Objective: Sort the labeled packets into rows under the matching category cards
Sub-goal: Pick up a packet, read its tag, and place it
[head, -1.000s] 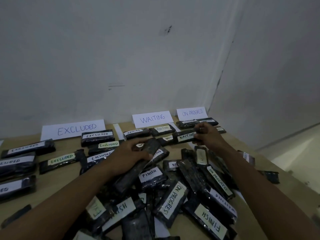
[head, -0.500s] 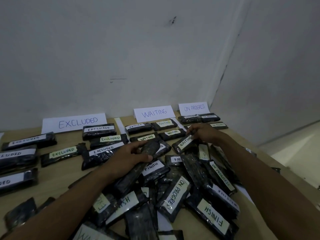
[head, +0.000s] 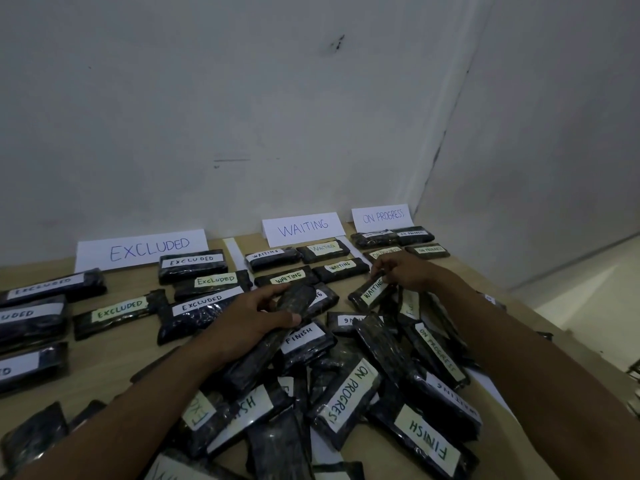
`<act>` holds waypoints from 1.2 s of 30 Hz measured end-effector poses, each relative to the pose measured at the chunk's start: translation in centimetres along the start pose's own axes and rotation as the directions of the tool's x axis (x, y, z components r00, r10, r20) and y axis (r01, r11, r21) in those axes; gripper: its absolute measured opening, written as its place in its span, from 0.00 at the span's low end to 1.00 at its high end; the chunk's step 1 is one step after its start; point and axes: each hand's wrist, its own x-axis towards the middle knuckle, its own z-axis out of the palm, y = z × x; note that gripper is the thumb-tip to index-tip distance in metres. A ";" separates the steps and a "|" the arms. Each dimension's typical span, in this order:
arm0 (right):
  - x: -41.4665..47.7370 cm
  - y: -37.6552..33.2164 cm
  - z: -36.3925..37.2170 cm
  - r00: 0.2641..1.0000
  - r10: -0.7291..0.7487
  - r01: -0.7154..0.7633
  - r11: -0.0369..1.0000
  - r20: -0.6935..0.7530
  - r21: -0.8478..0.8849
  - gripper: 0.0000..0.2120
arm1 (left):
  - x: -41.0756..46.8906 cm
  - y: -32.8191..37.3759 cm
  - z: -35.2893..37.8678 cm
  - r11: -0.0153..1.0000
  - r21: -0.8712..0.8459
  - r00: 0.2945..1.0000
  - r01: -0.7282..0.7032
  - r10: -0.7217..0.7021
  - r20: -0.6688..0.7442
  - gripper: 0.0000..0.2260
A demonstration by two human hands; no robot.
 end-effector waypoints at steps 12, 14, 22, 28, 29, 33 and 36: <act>0.2 -0.1 1.3 0.984 -0.074 0.054 0.991 -0.161 -0.123 0.13 | -0.5 0.3 0.2 0.998 0.028 0.998 -0.055 0.055 0.018 0.25; 0.2 0.0 1.4 0.981 -0.083 0.060 0.989 -0.176 -0.137 0.12 | -0.6 0.3 0.2 0.997 0.033 0.998 -0.063 0.062 0.021 0.25; -2.8 -0.4 1.6 0.924 -0.129 0.102 0.990 -0.359 -0.092 0.12 | -0.8 -0.1 0.6 0.974 0.192 0.993 -0.118 0.117 0.015 0.31; -10.0 -0.9 1.4 0.894 -0.031 0.021 0.999 -0.448 -0.027 0.08 | -1.3 0.2 1.1 0.927 0.329 0.983 -0.181 0.184 0.021 0.33; -11.2 -0.8 1.5 0.906 0.025 -0.053 0.997 -0.422 -0.055 0.10 | -1.3 0.2 1.1 0.920 0.342 0.981 -0.192 0.192 0.033 0.33; -15.2 -0.7 2.2 0.950 0.191 -0.231 0.962 -0.249 -0.147 0.20 | -1.6 0.5 1.3 0.915 0.344 0.977 -0.213 0.199 0.075 0.31; -16.1 -0.4 2.5 0.949 0.198 -0.234 0.964 -0.247 -0.125 0.25 | -1.6 0.5 1.1 0.918 0.334 0.976 -0.216 0.193 0.102 0.29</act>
